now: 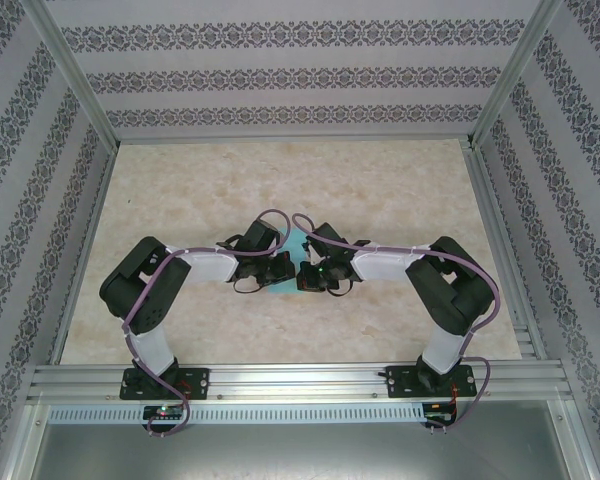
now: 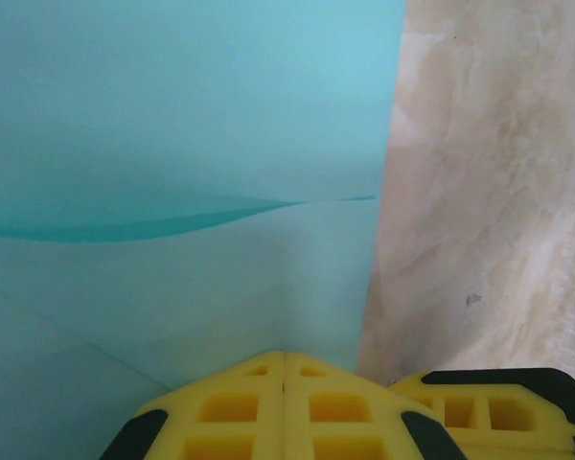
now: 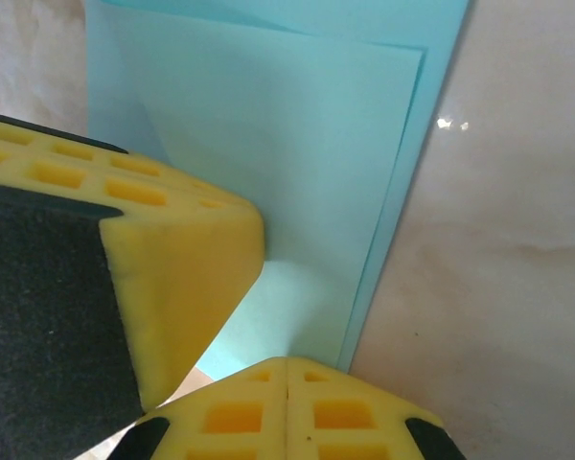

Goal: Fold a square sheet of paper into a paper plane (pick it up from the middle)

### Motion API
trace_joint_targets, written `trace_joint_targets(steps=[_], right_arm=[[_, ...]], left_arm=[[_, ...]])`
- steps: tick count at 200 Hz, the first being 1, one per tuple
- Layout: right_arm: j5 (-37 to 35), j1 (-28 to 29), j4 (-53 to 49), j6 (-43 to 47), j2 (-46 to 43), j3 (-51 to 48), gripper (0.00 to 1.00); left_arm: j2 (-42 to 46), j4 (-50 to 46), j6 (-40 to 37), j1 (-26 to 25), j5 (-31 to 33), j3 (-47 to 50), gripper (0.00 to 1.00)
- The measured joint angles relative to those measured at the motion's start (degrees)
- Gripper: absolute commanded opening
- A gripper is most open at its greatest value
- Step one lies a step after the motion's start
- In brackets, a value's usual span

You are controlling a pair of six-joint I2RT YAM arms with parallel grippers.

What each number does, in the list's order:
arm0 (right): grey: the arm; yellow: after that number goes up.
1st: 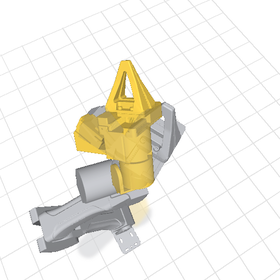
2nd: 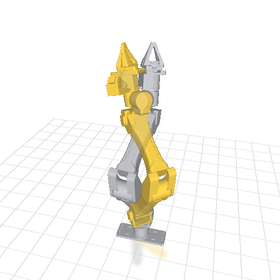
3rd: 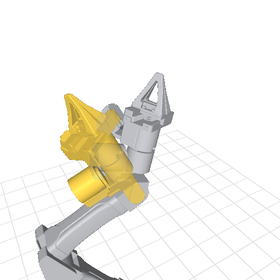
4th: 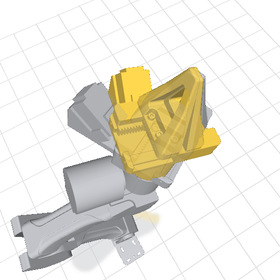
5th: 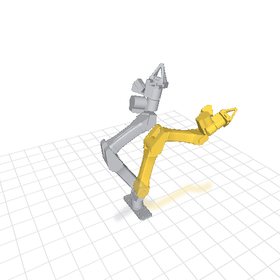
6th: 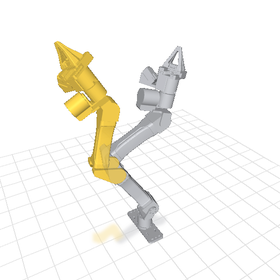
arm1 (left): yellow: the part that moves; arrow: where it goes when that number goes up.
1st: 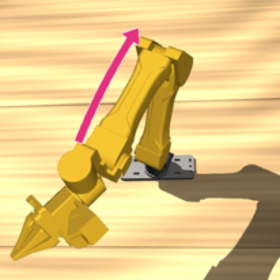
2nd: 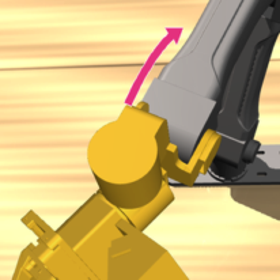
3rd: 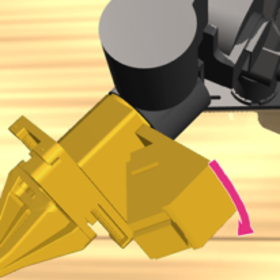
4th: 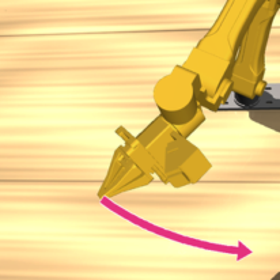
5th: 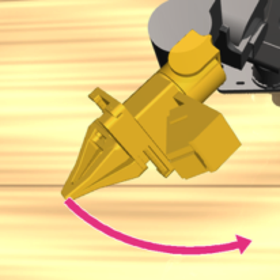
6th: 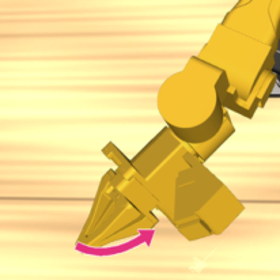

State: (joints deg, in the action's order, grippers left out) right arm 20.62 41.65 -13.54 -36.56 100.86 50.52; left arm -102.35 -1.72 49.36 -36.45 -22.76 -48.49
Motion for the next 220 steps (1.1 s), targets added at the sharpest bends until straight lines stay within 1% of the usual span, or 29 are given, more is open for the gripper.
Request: trace_joint_targets(steps=[37, 72, 114, 139, 180, 206, 220], right_arm=[[-1.20, 0.26, 0.57, 0.66, -0.55, -0.76, 0.00], [-2.38, 0.37, 0.81, 1.77, -0.76, -1.05, 0.00], [-2.82, 0.37, 0.98, 2.16, -0.76, -1.05, 0.00], [-2.84, 0.37, 1.22, 2.16, -0.74, -1.16, 0.00], [-2.86, 0.37, 1.22, 2.14, -0.76, -1.16, 0.00], [-2.86, 0.37, 1.25, 2.14, -0.76, -1.16, 0.00], [-2.78, 0.37, 1.31, 2.12, -0.76, -1.16, 0.00]], left_arm=[[-0.15, -0.07, -1.22, 0.63, -0.55, -0.15, 0.06], [-1.20, -1.75, -4.11, 2.03, -3.19, -1.55, 0.07], [-2.03, -1.75, -6.27, 6.05, -6.71, -1.79, 0.07], [-2.14, -1.77, -7.15, 8.68, -7.63, -1.79, 0.07], [-2.25, -2.23, -8.17, 11.69, -7.98, -2.05, 0.07], [-2.47, -3.98, -9.14, 13.29, -6.80, -3.32, 0.07], [-2.49, -4.94, -9.97, 14.23, -5.40, -4.09, 0.12]])
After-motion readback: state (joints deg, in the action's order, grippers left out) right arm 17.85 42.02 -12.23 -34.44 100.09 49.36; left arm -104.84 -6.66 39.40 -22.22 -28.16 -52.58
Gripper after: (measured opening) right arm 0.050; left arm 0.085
